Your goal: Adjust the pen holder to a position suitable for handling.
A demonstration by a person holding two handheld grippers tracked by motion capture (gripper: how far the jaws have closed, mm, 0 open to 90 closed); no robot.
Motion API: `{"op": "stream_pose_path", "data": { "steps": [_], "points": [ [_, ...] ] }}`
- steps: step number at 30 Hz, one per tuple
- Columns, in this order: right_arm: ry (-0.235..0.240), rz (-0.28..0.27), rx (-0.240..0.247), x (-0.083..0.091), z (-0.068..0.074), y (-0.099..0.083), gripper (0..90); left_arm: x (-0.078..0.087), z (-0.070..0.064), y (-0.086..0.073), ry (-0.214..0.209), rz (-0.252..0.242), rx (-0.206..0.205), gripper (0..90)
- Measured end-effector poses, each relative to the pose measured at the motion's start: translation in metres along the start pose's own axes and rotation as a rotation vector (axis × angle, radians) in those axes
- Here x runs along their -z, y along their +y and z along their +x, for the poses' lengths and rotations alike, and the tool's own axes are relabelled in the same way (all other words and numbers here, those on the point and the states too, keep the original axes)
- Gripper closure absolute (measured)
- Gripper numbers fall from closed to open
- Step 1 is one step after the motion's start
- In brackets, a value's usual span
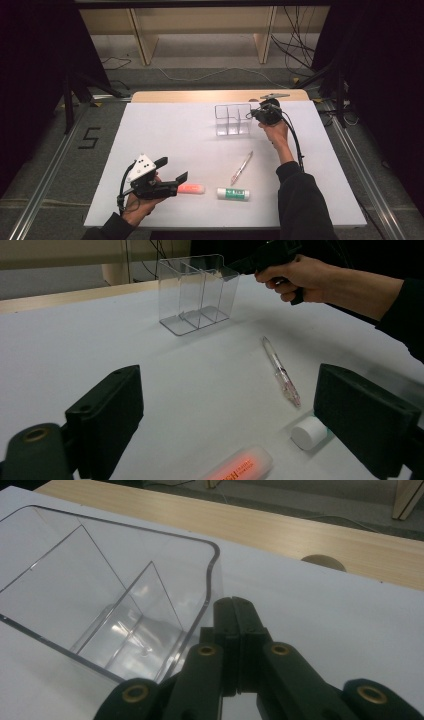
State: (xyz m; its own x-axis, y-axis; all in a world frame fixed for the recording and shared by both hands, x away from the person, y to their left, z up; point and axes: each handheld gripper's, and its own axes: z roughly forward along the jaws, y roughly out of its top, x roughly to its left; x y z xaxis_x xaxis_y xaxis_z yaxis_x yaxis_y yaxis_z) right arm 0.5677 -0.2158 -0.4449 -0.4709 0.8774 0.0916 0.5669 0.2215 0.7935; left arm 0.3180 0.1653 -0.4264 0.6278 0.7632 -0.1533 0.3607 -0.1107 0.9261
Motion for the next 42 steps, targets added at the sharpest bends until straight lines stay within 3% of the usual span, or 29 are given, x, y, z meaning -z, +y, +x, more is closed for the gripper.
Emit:
{"op": "stream_pose_path", "data": {
  "steps": [26,42],
  "points": [
    [0.038,0.005,0.021,-0.008,0.023,0.003,90.0,0.000,0.000,0.000,-0.001,-0.002,0.002,11.8],
    [0.041,0.016,0.026,-0.007,0.028,0.003,90.0,0.000,0.000,0.000,-0.002,-0.006,0.004,11.8]
  ]
}}
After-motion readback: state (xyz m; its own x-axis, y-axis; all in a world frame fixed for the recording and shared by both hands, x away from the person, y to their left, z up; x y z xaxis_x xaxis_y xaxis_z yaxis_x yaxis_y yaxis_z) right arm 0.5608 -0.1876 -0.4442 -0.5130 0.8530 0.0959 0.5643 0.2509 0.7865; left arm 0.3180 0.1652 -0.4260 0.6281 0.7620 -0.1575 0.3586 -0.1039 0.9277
